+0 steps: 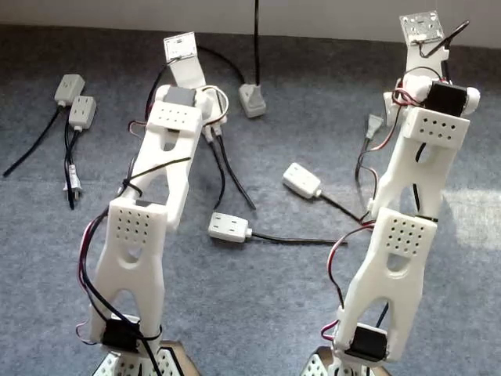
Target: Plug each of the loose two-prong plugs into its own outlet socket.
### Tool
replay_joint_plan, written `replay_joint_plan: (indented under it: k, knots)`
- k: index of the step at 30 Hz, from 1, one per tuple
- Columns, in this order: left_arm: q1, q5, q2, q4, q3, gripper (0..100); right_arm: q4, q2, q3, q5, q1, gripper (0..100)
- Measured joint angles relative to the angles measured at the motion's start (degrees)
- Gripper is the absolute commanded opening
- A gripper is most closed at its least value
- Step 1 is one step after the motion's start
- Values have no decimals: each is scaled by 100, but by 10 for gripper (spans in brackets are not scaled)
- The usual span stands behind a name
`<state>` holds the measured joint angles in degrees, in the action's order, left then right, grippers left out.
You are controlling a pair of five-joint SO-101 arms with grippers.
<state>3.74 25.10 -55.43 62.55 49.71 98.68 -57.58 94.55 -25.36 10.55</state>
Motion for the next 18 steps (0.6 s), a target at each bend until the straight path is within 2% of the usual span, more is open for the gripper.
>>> replay_joint_plan:
  k: [5,9,13,18]
  knots:
    - [-237,0,-26,26,44,178,0,0,9,0,-9,207]
    - [-308,9,-79,352,35,178,0,0,9,0,-9,207]
    - [-316,9,-132,721,378,178,0,0,9,0,-9,207]
    - [-325,0,-492,809,721,178,0,0,9,0,-9,207]
